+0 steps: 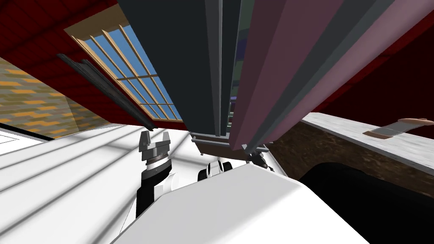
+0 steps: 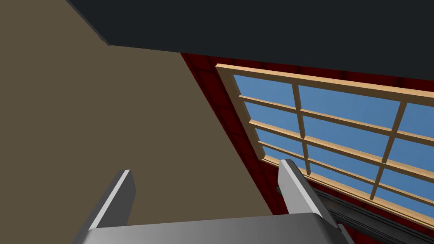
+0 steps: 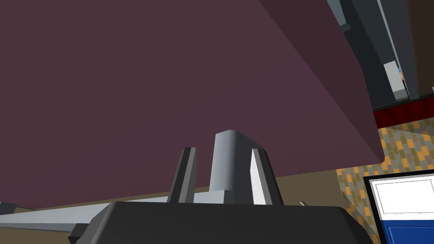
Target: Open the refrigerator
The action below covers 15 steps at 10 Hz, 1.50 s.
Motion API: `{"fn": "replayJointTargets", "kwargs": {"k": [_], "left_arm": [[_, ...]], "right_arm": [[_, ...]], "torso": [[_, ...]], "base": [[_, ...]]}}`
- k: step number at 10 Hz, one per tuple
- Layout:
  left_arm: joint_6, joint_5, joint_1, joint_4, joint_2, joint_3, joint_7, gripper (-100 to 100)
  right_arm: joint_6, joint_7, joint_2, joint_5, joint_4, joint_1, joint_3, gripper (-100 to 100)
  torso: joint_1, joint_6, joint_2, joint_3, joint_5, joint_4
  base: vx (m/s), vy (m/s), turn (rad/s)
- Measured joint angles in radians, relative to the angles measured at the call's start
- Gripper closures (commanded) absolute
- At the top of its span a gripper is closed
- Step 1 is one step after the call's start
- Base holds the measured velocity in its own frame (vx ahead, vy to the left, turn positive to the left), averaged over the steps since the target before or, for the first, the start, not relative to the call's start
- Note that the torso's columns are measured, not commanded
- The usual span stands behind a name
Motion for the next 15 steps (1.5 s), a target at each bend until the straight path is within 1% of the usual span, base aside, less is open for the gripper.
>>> {"fn": "replayJointTargets", "kwargs": {"k": [1,3,5,6,7,8,9,11,12,13,14,15], "left_arm": [[0.000,0.000,0.000,0.000,0.000,0.000,0.000,0],[0.000,0.000,0.000,0.000,0.000,0.000,0.000,0],[0.000,0.000,0.000,0.000,0.000,0.000,0.000,0],[0.000,0.000,0.000,0.000,0.000,0.000,0.000,0],[0.000,0.000,0.000,0.000,0.000,0.000,0.000,0],[0.000,0.000,0.000,0.000,0.000,0.000,0.000,0],[0.000,0.000,0.000,0.000,0.000,0.000,0.000,0],[0.000,0.000,0.000,0.000,0.000,0.000,0.000,0],[0.000,0.000,0.000,0.000,0.000,0.000,0.000,0],[0.000,0.000,-0.001,0.000,0.000,0.000,0.000,0],[0.000,0.000,-0.001,0.000,0.000,0.000,0.000,0],[0.000,0.000,0.000,0.000,0.000,0.000,0.000,0]], "right_arm": [[-0.017,-0.023,-0.001,0.007,0.006,0.005,-0.027,100],[-0.062,-0.060,-0.009,0.016,0.039,-0.001,-0.084,100],[-0.098,-0.104,-0.016,0.027,0.063,-0.006,-0.142,100],[-0.125,-0.123,-0.019,0.029,0.078,-0.004,-0.173,100],[-0.133,-0.134,-0.017,0.032,0.072,0.001,-0.191,100],[-0.129,-0.136,-0.015,0.036,0.076,0.005,-0.191,100],[-0.117,-0.140,-0.019,0.045,0.080,-0.002,-0.183,100],[-0.102,-0.146,-0.036,0.058,0.099,-0.046,-0.165,100],[-0.102,-0.148,-0.048,0.063,0.113,-0.069,-0.158,100],[-0.093,-0.153,-0.056,0.071,0.114,-0.091,-0.147,100],[-0.080,-0.162,-0.066,0.078,0.110,-0.112,-0.136,100],[-0.074,-0.165,-0.073,0.082,0.117,-0.130,-0.130,100]], "torso": [[0.003,-0.003,0.000,-0.001,0.001,0.001],[0.006,-0.003,0.002,0.000,0.002,0.001],[0.009,-0.003,0.003,0.001,0.004,0.001],[0.011,-0.001,0.004,0.001,0.006,0.002],[0.012,-0.002,0.002,-0.001,0.007,0.002],[0.010,-0.004,-0.002,-0.002,0.005,0.000],[0.005,-0.004,0.003,0.000,0.003,0.001],[0.000,0.002,0.004,0.003,0.001,0.000],[-0.004,0.000,0.001,0.001,0.000,0.000],[-0.005,0.000,0.003,0.002,-0.001,0.000],[-0.005,0.001,0.005,0.004,-0.001,0.001],[-0.001,0.002,-0.002,0.000,-0.001,-0.001]], "base": [[-0.071,0.014,0.192],[-0.090,0.020,0.219],[-0.094,0.029,0.220],[-0.037,0.005,-0.041],[-0.013,-0.006,-0.026],[-0.156,-0.067,0.143],[-0.277,-0.110,0.242],[-0.201,-0.096,0.091],[-0.306,-0.140,0.200],[-0.367,-0.153,0.234],[-0.245,-0.082,0.075],[-0.199,-0.068,0.084]]}}
